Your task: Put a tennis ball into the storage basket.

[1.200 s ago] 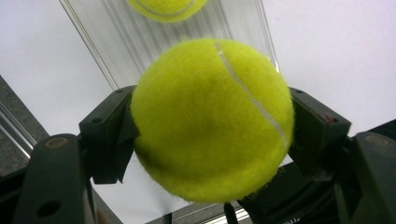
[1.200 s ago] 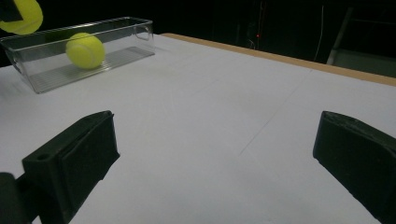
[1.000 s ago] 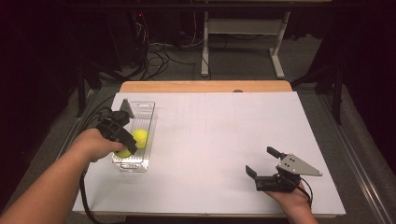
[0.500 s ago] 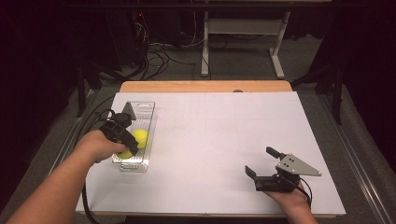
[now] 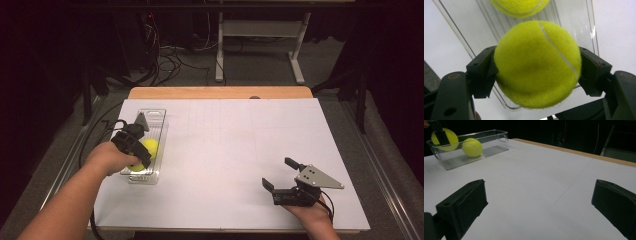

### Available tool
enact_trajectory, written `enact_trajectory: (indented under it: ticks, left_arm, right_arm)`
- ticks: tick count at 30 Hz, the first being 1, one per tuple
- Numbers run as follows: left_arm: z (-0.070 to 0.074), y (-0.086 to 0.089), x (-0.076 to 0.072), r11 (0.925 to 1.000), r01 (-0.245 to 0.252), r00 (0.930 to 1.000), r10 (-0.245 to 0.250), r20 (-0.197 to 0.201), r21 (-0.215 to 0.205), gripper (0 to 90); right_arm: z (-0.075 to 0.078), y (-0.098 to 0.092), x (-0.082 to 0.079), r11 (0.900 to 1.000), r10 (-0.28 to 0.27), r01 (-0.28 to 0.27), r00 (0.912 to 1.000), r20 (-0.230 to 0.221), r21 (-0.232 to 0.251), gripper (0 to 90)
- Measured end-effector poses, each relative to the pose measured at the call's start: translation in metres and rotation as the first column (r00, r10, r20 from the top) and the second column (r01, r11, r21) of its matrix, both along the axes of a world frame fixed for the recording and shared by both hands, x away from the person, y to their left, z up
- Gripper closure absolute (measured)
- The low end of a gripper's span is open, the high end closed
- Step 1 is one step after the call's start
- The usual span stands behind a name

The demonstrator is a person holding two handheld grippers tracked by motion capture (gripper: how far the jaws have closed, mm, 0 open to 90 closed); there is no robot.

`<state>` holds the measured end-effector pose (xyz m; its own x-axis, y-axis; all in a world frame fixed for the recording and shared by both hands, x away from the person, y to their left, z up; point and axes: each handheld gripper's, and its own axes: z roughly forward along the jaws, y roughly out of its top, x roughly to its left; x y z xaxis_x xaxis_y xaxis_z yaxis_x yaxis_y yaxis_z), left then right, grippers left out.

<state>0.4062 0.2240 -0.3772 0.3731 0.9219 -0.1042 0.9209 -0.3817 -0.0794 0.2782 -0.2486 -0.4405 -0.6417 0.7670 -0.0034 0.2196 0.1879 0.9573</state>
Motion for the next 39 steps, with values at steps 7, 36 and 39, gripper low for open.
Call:
enact_trajectory:
  ticks: [7, 36, 39]
  left_arm:
    - [0.000, -0.002, -0.002, 0.9999, 0.010, 0.9998, -0.010, 0.016, -0.001, 26.2]
    - [0.014, -0.006, -0.004, 0.9989, 0.034, 0.9984, -0.033, 0.045, -0.033, 0.6]
    - [0.014, -0.006, -0.005, 0.9988, 0.033, 0.9983, -0.031, 0.050, -0.035, 0.6]
  right_arm:
    - [-0.001, 0.001, 0.000, 1.000, -0.002, 0.002, 1.0000, -0.003, -0.004, 0.1]
    - [0.001, 0.000, 0.000, 1.000, -0.008, 0.008, 0.9999, 0.006, 0.000, 0.1]
    - [0.001, 0.000, -0.001, 1.000, -0.008, 0.008, 0.9999, 0.007, -0.001, 0.1]
